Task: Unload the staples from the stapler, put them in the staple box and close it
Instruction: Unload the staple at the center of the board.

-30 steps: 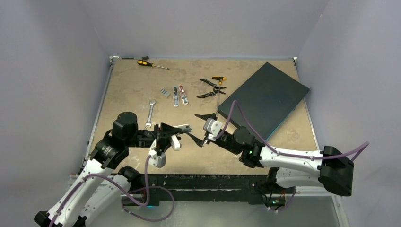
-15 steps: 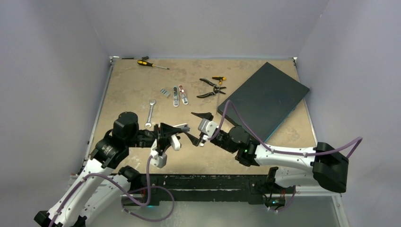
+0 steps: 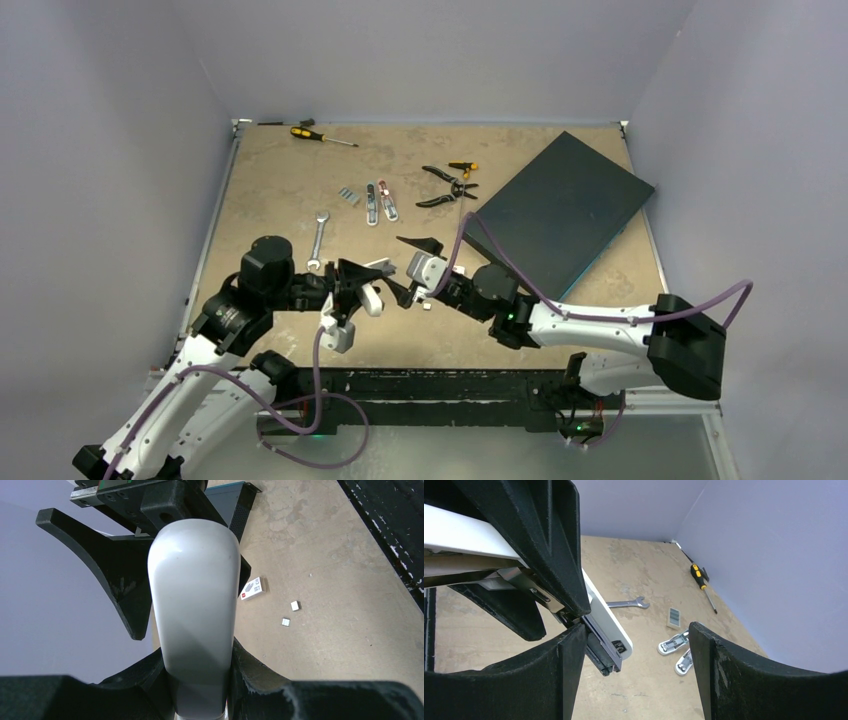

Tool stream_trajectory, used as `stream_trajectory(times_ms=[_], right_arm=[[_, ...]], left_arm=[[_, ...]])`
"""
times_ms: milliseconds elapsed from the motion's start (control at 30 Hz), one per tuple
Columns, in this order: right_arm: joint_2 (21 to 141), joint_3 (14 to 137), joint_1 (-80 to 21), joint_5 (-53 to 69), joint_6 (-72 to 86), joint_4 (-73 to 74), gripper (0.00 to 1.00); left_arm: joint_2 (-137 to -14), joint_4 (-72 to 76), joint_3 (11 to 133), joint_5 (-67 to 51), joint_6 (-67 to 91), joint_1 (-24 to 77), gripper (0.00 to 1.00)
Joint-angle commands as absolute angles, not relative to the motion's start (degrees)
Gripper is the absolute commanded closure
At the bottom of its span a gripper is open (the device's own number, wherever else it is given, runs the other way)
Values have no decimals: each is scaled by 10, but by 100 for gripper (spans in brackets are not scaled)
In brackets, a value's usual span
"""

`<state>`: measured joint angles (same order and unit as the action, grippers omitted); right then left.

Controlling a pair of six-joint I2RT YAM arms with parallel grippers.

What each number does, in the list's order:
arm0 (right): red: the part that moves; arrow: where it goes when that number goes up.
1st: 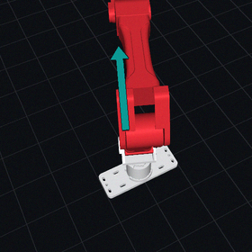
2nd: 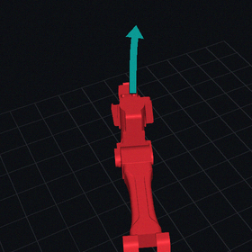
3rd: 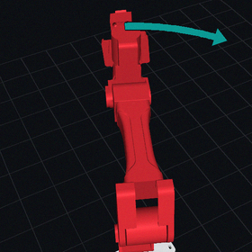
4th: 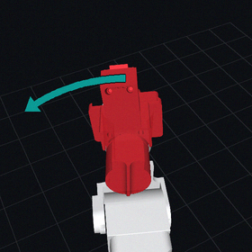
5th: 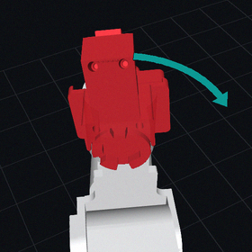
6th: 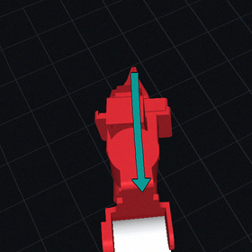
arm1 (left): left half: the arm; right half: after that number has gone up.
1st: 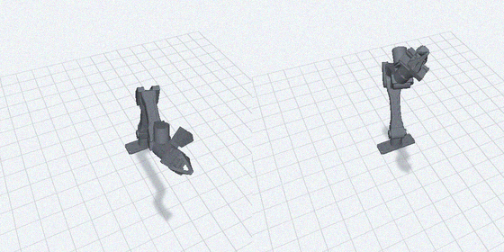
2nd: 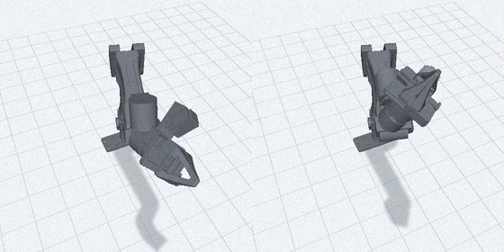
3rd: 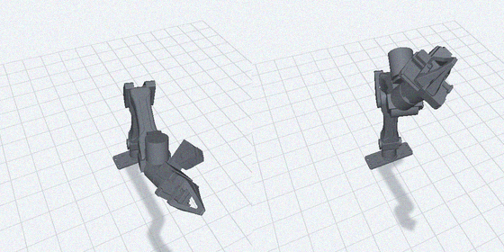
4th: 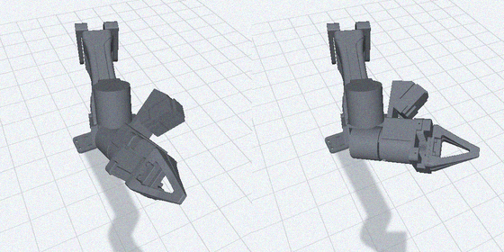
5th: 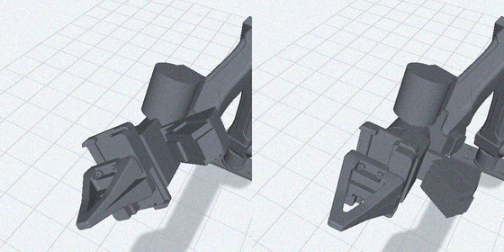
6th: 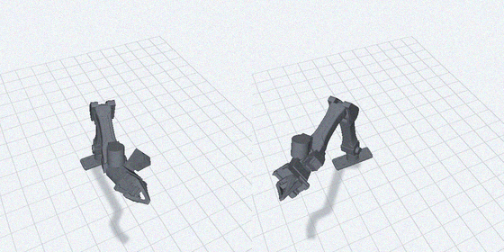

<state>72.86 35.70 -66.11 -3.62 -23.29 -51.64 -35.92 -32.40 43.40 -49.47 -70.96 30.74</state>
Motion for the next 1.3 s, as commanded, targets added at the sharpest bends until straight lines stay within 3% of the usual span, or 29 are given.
stream_trajectory(times_ms=[0, 533, 1267], right_arm=[[739, 384, -673, -50, -254, -528, 24], [787, 440, -680, -202, -234, -389, 26], [671, 400, -680, -209, -162, -238, 23]], left_arm=[[-355, -292, 453, -531, -710, 307, 100], [-346, -286, 448, -533, -711, 308, 100], [-361, -314, 453, -501, -732, 314, 100]])
